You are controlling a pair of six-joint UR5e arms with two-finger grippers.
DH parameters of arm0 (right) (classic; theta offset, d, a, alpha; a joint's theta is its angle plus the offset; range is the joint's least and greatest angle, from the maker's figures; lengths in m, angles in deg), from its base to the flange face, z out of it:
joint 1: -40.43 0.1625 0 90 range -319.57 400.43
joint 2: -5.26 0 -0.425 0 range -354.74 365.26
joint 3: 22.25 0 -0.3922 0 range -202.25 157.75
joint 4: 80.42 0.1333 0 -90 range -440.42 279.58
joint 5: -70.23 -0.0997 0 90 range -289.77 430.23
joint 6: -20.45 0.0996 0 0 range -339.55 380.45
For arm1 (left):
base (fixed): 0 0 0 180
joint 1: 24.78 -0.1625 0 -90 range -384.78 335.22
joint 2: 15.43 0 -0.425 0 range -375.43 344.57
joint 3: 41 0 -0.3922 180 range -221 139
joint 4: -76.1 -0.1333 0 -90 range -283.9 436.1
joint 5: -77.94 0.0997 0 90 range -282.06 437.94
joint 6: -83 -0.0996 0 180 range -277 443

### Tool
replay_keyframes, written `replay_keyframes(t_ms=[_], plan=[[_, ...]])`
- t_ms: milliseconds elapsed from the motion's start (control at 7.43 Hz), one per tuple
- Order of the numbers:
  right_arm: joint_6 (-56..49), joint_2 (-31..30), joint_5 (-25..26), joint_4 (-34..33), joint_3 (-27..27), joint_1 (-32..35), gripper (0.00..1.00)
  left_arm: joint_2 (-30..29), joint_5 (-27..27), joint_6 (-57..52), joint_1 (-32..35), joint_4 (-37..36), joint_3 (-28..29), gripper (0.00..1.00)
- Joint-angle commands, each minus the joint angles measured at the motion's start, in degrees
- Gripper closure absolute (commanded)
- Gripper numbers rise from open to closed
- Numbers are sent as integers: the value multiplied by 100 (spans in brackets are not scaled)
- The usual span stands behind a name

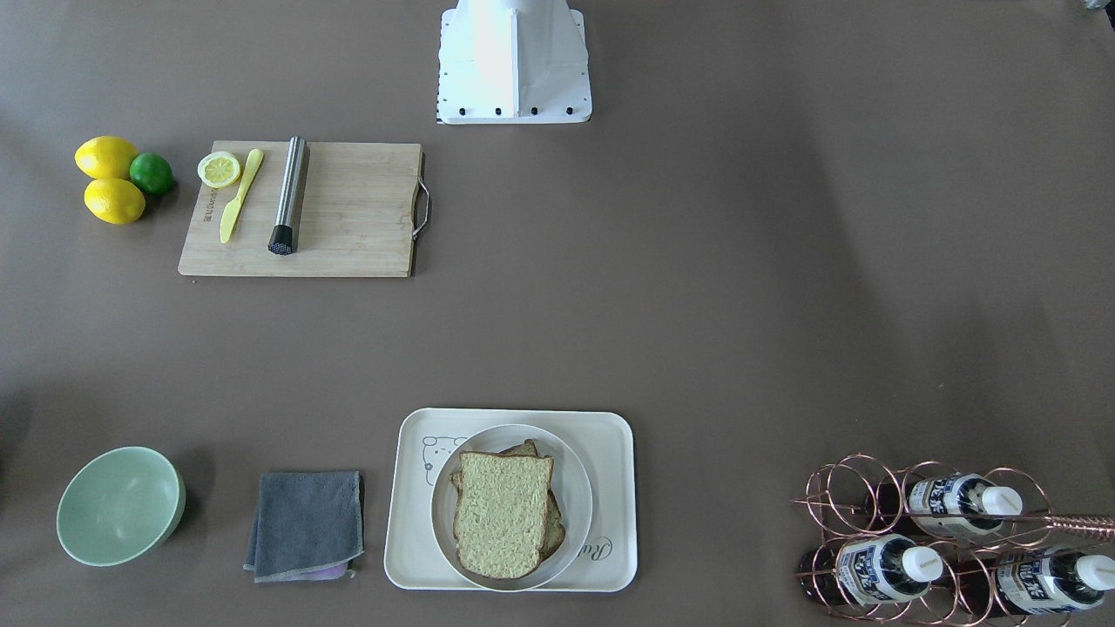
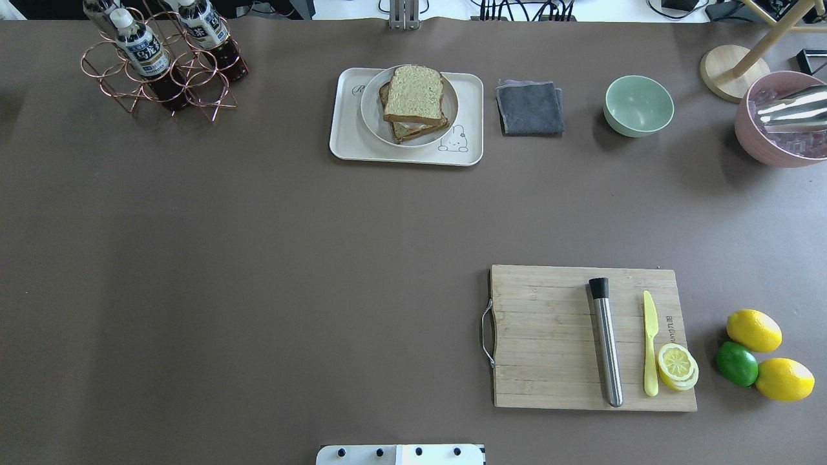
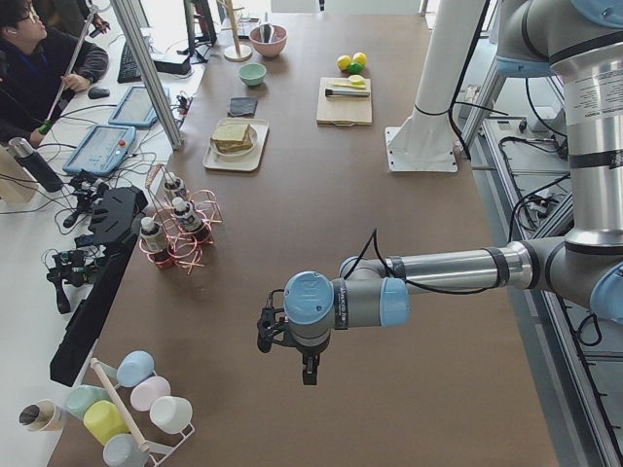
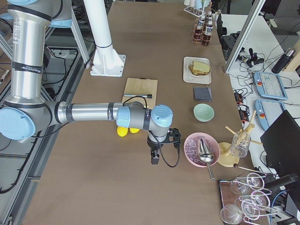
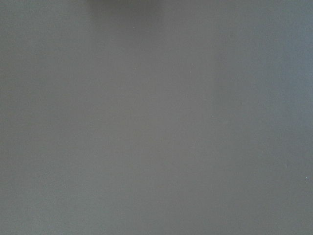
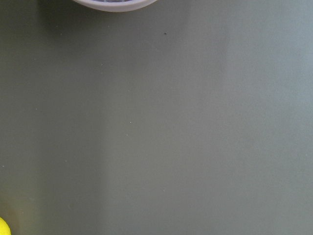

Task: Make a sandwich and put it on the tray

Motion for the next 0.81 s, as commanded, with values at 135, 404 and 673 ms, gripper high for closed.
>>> replay_keyframes(t_ms=[135, 404, 673], plan=[[0, -1, -8, 0, 9, 5, 0, 17, -17, 0, -2, 0, 8, 1], [0, -1, -8, 0, 10, 5, 0, 17, -26, 9, -2, -9, 61, 1], [0, -1, 0, 0, 1, 5, 0, 8, -26, 9, 6, -9, 61, 1]])
